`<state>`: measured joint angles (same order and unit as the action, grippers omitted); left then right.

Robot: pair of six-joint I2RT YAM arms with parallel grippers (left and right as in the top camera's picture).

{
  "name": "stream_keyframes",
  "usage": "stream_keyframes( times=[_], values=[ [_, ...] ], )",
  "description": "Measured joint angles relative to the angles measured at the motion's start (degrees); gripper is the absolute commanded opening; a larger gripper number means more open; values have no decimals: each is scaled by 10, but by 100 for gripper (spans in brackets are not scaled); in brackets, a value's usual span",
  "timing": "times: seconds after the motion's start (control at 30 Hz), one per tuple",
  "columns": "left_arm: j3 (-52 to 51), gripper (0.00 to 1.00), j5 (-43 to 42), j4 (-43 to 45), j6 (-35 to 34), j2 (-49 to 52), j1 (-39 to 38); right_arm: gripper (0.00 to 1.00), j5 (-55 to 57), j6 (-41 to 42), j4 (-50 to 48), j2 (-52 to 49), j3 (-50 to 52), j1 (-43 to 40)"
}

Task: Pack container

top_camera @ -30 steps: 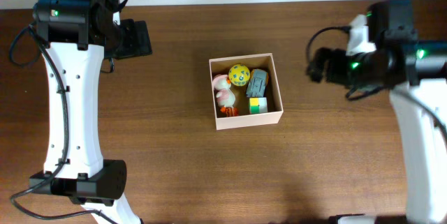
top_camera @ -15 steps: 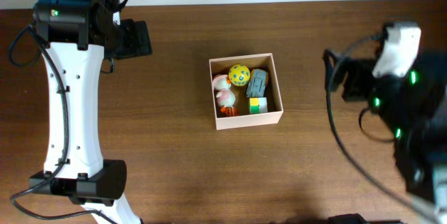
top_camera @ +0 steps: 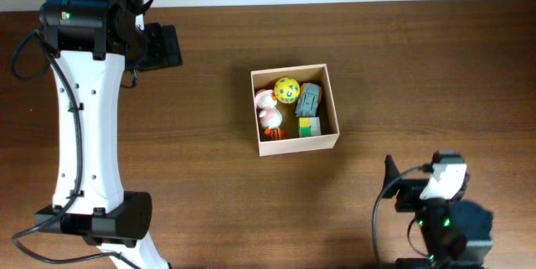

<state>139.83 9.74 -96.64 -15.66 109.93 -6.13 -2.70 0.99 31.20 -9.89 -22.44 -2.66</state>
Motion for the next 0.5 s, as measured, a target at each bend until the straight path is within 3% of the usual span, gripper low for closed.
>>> stream_keyframes(
  times=[0.2, 0.5],
  values=[
    [0, 99, 0, 0, 0, 0, 0, 99, -1, -1, 0, 83, 70, 0],
    [0, 99, 0, 0, 0, 0, 0, 99, -2, -2, -2, 90, 113, 0]
  ],
)
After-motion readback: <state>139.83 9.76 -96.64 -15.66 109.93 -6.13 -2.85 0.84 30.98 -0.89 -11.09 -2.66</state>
